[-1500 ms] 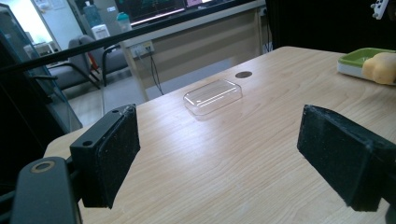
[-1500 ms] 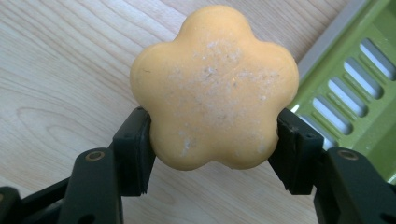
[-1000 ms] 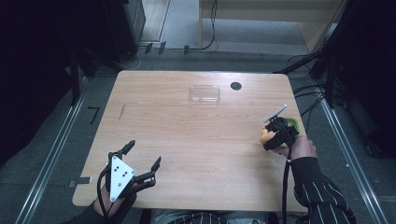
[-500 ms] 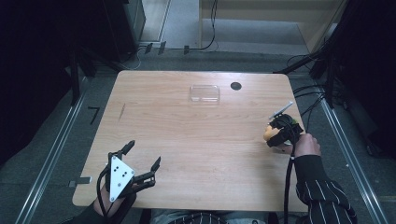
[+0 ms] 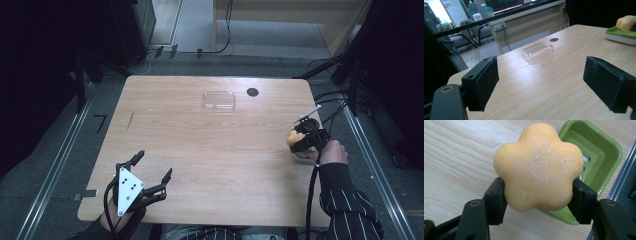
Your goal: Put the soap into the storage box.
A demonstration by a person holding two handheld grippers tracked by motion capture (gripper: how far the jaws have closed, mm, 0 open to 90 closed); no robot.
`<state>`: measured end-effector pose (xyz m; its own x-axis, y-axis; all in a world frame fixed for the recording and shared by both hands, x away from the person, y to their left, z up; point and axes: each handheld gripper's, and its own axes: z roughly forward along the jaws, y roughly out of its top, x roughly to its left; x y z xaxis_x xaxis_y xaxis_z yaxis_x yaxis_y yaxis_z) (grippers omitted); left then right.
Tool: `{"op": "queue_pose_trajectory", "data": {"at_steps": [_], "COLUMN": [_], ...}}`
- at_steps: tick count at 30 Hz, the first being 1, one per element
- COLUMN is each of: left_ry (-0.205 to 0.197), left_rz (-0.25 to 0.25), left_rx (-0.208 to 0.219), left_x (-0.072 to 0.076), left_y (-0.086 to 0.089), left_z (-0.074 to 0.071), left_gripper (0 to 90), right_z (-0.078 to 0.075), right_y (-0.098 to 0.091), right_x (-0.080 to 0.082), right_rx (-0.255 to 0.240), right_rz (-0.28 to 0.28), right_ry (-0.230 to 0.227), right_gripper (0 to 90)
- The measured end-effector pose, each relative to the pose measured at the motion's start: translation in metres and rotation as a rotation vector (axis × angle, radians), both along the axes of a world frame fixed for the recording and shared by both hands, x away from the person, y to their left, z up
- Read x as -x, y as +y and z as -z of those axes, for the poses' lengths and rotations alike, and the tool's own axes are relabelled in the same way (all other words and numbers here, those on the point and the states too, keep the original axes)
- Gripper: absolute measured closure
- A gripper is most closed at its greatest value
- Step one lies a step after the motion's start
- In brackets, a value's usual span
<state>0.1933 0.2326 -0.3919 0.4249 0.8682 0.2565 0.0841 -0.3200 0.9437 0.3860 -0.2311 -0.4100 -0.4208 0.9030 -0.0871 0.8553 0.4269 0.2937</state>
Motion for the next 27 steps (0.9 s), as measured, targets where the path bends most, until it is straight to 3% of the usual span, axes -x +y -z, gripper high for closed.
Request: {"op": "queue_pose_trajectory", "data": {"at_steps": [27], "left_ry": [0.001], "left_rz": [0.001], "left_rx": [0.000], "left_x": [-0.001], "left_y": [-0.001], "left_z": [0.000], "left_gripper": [13.5], "right_z": [0.012], "right_y": [-0.032], "right_x": [-0.021], "right_rx": [-0.002], "right_rz": [0.099], "right_ry": [0.002], "right_gripper": [39.9]}}
